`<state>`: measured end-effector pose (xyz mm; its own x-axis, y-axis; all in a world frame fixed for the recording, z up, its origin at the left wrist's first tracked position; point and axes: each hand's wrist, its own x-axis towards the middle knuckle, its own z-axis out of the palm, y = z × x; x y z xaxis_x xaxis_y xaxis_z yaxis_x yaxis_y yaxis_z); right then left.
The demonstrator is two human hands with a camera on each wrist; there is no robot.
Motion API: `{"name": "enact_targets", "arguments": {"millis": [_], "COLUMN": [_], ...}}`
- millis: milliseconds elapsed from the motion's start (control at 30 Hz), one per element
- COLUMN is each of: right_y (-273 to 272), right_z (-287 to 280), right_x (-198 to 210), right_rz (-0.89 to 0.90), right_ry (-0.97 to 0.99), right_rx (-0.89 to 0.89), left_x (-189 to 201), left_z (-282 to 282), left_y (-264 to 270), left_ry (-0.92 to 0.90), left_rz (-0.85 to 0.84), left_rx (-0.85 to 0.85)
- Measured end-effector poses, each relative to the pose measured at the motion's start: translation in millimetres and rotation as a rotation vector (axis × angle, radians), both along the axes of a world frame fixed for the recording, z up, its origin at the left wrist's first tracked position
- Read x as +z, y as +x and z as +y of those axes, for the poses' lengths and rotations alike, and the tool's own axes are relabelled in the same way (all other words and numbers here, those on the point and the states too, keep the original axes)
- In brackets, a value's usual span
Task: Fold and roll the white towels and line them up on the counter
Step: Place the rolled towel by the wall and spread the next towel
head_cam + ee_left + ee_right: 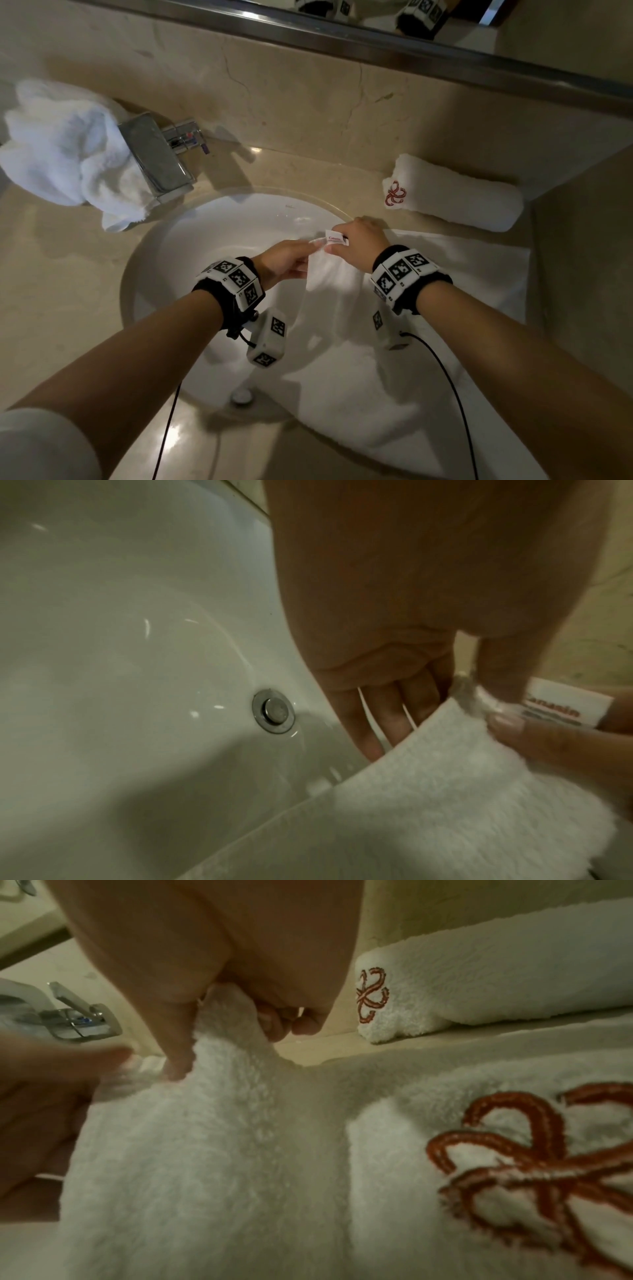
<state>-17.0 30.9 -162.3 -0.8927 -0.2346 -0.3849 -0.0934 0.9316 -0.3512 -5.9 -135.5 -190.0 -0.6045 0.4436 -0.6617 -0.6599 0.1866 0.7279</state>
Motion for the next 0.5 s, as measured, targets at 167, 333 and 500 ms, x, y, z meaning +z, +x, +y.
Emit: {"name": "enact_targets", "arguments": {"millis": [167,333,500], "right_y": [3,9,23], "right_z": [4,32,92], "right_x": [1,12,18], "right_rz": [-0.025,0.008,0.221], "right_ry": [0.014,0.071,-0.127], "right_rx": [-0.014,0.008,-0.383], "left_x": [-1,2,-1], "left_z": [-1,-6,-1], "left_y": [1,-5,-12], "left_ry": [-0.081,-0.18,-0.276], "left_rz": [0.11,0.089,0.102], "left_rx": [0.038,0.175,0.146]}}
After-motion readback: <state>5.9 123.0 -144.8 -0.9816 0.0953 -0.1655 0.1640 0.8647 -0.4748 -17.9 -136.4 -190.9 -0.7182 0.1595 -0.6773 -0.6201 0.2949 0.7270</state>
